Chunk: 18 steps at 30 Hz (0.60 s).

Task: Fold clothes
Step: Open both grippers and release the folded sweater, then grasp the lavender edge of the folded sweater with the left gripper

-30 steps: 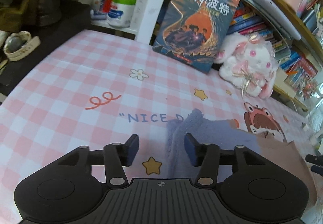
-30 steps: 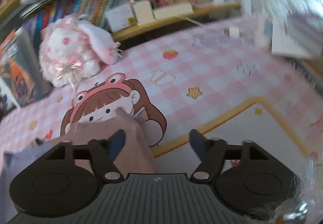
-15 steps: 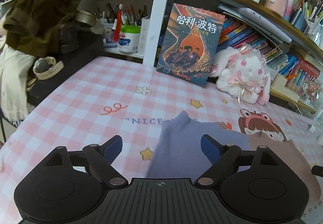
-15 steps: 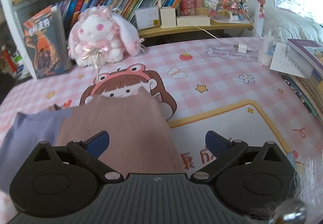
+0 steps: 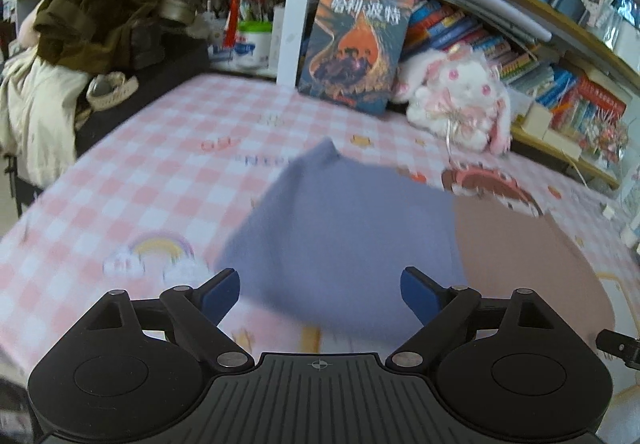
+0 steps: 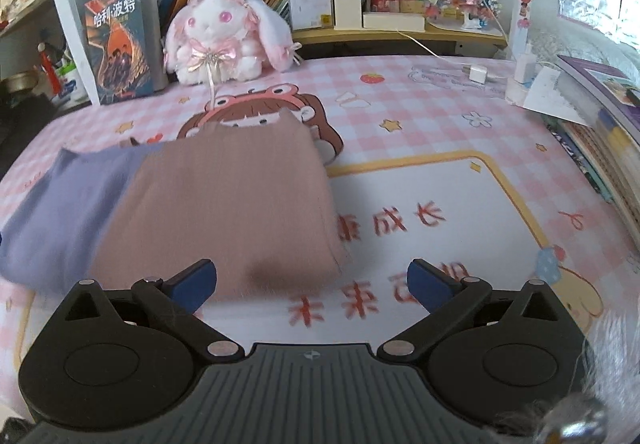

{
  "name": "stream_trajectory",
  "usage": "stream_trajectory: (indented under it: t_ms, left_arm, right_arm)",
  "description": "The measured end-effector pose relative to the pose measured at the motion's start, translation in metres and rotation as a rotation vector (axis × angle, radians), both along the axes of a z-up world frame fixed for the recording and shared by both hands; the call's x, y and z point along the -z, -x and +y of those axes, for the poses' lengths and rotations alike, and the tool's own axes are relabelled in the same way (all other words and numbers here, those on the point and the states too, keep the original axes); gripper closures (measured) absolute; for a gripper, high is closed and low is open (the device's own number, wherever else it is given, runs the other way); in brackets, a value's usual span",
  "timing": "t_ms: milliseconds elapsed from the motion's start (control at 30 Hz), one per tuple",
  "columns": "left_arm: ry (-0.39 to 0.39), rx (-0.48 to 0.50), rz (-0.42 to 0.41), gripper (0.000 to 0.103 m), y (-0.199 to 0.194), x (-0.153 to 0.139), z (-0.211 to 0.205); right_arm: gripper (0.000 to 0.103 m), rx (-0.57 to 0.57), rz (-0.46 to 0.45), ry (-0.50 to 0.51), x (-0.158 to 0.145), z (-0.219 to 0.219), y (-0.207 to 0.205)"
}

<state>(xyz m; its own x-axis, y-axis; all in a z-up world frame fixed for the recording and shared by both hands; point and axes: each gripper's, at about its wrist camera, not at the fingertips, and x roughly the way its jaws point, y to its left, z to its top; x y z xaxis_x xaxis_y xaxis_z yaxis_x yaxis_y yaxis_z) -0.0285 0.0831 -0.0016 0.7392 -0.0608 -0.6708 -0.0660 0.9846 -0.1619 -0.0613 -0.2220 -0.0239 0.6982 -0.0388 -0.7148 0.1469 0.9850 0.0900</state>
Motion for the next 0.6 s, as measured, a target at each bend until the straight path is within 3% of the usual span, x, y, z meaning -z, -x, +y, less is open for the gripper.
stream_trajectory:
  t_ms: [600]
  left_arm:
    - [0.001,-0.024,0.103,0.012,0.077,0.021,-0.028]
  right_arm:
    - [0.0,-0.142,0.059,0.033,0.009,-0.003,0.051]
